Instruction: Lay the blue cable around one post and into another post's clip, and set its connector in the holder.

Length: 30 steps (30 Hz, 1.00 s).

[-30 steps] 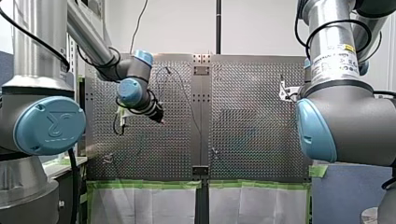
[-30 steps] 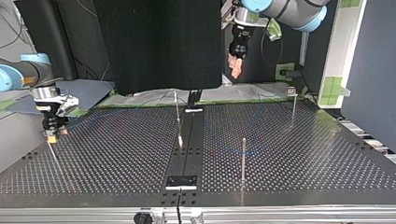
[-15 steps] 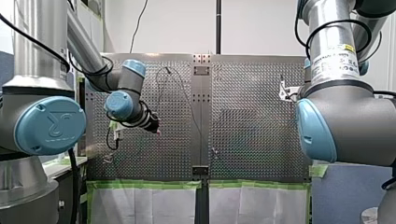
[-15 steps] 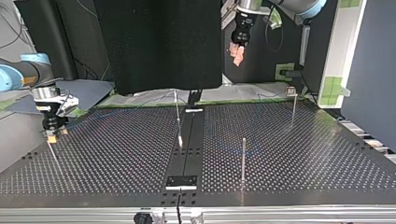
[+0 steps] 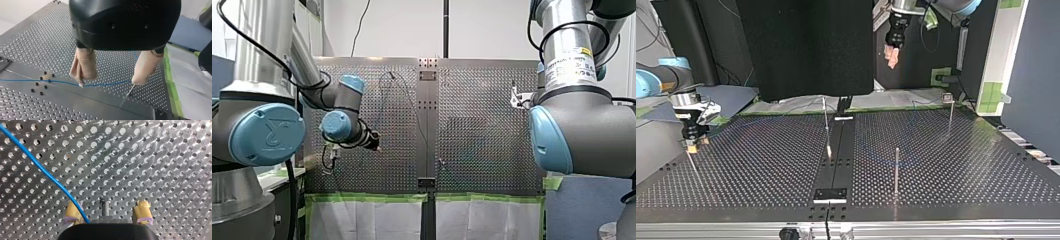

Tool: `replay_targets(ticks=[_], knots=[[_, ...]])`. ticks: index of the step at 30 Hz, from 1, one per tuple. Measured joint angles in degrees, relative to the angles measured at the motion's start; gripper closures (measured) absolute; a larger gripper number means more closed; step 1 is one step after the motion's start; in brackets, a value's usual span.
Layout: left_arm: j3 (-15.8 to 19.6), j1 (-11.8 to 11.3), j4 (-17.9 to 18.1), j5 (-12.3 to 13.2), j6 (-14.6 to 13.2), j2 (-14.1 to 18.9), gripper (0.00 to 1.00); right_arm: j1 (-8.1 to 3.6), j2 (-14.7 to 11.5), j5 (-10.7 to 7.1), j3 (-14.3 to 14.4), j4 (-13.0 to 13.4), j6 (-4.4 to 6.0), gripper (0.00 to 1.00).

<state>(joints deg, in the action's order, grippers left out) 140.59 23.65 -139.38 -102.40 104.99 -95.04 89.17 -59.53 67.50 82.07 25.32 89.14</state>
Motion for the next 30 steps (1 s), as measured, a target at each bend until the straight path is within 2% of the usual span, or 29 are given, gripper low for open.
replay_targets(ticks=[30], knots=[[-0.86, -0.25, 17.53, -0.48, 0.77, -0.62, 0.00, 0.25, 0.00, 0.00, -0.02, 0.02, 0.00, 0.01]])
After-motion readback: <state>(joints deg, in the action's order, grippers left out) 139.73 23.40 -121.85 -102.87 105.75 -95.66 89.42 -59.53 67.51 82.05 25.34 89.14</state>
